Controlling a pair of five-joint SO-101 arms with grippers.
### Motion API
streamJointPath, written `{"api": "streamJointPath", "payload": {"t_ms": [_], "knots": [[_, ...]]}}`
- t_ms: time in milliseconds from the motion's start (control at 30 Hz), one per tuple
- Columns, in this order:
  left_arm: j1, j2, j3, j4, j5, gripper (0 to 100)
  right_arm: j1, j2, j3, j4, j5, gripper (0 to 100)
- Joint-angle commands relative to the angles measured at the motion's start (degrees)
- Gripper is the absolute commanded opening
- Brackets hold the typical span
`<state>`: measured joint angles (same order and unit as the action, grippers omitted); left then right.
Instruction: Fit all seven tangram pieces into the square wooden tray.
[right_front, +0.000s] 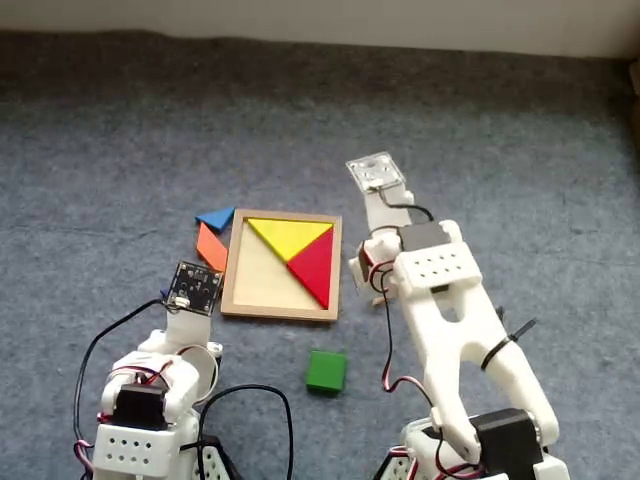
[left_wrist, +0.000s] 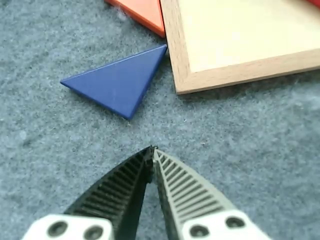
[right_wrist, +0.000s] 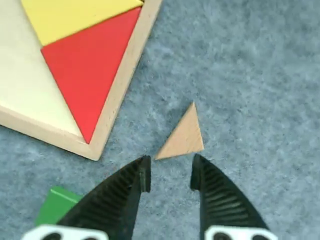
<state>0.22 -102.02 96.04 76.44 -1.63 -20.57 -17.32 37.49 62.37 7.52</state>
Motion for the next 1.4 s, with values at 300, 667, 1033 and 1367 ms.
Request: {"api": "streamJointPath", "payload": {"t_ms": [300,667,1033,1367], "knots": [[0.7,-2.0,1.1,0.4,0.6,0,1.0,6.5,5.1,-12.1,-1.0,23.8],[0.7,-2.0,1.1,0.4,0.6,0,1.0,12.2,3.1,-12.4,-1.1,17.4],[0.7,-2.0,1.1,0.4,0.6,0,0.9,12.2,1.8,-12.9,-4.4,16.4],[0.7,-2.0,1.1,0.4,0.6,0,0.9,12.3,0.6,-16.3,-5.1,16.4]]}}
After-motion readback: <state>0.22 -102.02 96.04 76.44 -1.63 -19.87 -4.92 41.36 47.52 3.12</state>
